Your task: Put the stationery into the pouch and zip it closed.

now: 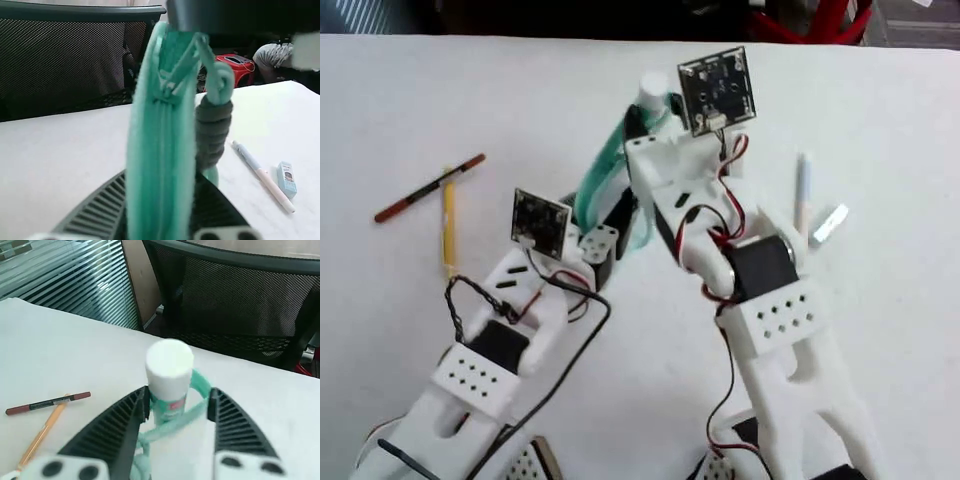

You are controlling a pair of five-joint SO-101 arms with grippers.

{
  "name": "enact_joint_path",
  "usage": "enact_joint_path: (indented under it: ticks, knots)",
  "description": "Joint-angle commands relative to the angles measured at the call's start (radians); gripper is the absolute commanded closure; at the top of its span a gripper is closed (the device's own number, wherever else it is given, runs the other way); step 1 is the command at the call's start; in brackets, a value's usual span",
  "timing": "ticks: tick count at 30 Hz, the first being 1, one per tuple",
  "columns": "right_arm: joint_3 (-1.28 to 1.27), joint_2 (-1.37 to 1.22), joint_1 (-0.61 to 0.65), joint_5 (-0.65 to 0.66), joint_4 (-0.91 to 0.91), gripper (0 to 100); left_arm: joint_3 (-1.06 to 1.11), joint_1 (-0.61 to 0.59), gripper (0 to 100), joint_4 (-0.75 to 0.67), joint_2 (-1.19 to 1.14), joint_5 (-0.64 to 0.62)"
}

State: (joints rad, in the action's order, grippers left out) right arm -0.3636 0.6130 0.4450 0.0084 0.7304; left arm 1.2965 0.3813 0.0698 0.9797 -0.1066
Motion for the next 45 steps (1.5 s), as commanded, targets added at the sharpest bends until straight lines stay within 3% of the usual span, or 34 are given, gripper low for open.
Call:
enact_joint_path:
  ticks: [1, 10, 15, 22, 29, 45]
  knots:
    - [0.028, 0.062, -0.001, 0.011, 0.048, 74.8, -0.003, -0.005, 90, -0.029, 0.025, -0.006]
    - [0.084, 0.147, -0.114, 0.011, 0.101, 74.8, -0.003, -0.005, 89, -0.026, 0.025, -0.006]
    - [0.077, 0.110, -0.315, 0.012, 0.097, 76.0, -0.002, -0.005, 87, -0.025, 0.025, -0.009]
    - [0.195, -0.242, -0.538, 0.012, 0.153, 80.1, -0.002, -0.004, 87, -0.025, 0.025, -0.008]
    - [0.430, -0.608, -0.558, 0.012, 0.332, 80.3, -0.002, -0.007, 87, -0.025, 0.027, -0.006]
    - [0.779, -1.236, -0.676, 0.005, 0.341, 80.4, 0.008, -0.005, 86, -0.029, 0.033, -0.005]
